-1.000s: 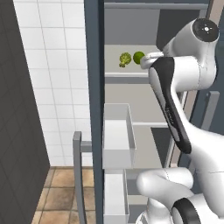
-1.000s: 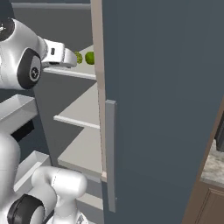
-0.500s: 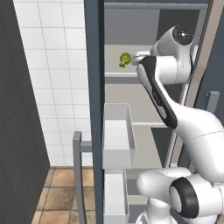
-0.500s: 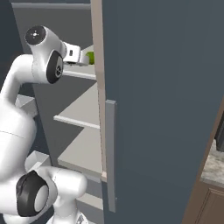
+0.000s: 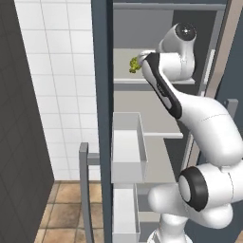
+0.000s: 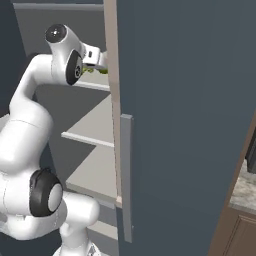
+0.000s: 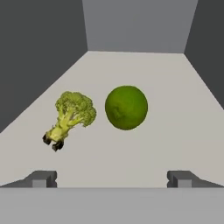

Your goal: Take the lime, broccoli, and pear from the freezer and place them in the bowl on the counter.

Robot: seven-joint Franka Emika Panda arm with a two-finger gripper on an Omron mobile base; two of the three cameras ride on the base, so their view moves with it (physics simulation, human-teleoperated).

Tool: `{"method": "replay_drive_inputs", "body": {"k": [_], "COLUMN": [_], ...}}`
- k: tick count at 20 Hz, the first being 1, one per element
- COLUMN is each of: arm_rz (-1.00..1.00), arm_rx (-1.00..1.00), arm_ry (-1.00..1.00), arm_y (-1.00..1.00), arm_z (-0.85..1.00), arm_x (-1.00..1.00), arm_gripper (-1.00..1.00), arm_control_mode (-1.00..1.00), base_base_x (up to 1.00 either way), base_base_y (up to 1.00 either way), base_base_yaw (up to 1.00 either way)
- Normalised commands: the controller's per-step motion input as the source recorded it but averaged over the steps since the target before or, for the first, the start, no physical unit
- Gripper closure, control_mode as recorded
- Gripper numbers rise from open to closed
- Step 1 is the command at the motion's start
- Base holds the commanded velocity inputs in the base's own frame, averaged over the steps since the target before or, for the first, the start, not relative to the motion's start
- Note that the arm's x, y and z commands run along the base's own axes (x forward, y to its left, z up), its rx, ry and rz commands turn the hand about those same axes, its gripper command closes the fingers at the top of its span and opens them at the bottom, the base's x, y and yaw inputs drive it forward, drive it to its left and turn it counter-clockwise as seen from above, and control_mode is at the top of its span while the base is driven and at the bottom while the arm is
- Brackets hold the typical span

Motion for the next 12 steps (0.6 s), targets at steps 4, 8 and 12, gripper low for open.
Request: {"method": "replay_drive_inputs", "body": {"k": [4,8,12], "arm_rz": [0.0,0.0,0.0], "arm_rx": [0.0,0.0,0.0], "arm_ry": [0.0,0.0,0.0], "arm_y": [-0.05,-0.12,-0.23], "arm_z": [-0.07,-0.05,-0.1], "arm_x": [0.23,0.3,0.39], "arm_gripper": [-1.0,-1.0,-1.0], "arm_control_mode": [-1.0,-1.0,-1.0], "base_base_x": [0.0,0.0,0.0], "base_base_y": [0.0,0.0,0.0], "base_base_yaw": [0.0,0.0,0.0]}}
